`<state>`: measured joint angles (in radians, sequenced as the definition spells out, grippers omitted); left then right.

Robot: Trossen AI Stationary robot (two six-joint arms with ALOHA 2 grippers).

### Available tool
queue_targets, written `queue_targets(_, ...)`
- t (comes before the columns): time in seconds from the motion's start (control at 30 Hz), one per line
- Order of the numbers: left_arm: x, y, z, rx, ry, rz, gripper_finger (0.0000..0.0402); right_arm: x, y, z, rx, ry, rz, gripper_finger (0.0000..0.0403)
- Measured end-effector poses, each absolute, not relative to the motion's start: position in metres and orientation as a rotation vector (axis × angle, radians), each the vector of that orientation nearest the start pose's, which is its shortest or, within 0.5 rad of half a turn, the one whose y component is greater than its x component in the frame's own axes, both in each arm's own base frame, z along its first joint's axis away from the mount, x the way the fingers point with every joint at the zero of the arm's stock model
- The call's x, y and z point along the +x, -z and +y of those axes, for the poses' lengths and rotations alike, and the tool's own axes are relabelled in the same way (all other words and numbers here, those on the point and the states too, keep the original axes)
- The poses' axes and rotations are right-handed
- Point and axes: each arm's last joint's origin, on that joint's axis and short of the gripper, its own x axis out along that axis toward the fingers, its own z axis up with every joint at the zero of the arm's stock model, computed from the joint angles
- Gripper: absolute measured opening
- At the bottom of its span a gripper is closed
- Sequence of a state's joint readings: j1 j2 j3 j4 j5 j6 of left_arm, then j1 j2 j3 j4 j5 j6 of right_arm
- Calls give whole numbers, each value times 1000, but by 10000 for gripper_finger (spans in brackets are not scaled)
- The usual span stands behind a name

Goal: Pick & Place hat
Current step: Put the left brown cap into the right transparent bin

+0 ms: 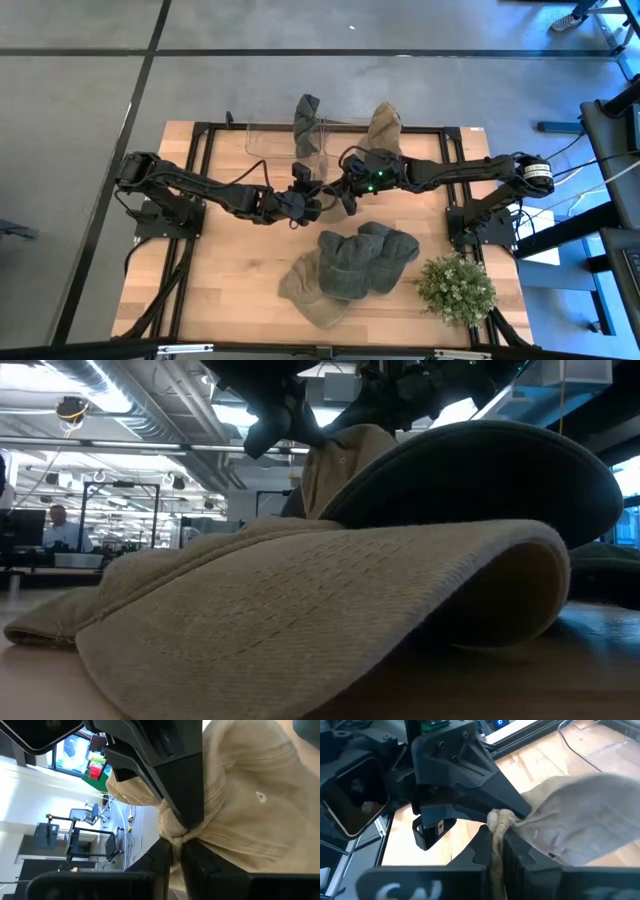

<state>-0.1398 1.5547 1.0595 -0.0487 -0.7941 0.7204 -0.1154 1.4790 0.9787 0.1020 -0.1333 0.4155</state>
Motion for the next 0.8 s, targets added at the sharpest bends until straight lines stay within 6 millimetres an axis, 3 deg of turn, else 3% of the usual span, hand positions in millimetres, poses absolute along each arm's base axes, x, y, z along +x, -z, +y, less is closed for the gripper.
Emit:
queue_targets(0.17, 335, -258, -27, 921, -429, 710, 59, 327, -264, -34, 459, 61, 394, 26)
queue_targets(0.43, 330, -262, -38, 903, -407, 682, 140, 320, -273, -33, 432, 48, 383, 27)
queue_targets(0.57, 315, -277, -38, 804, -388, 617, 152, 307, -291, -32, 392, 40, 338, 27)
queue_targets(0.8, 272, -285, -11, 453, -394, 526, 154, 275, -323, -42, 268, 201, 250, 27)
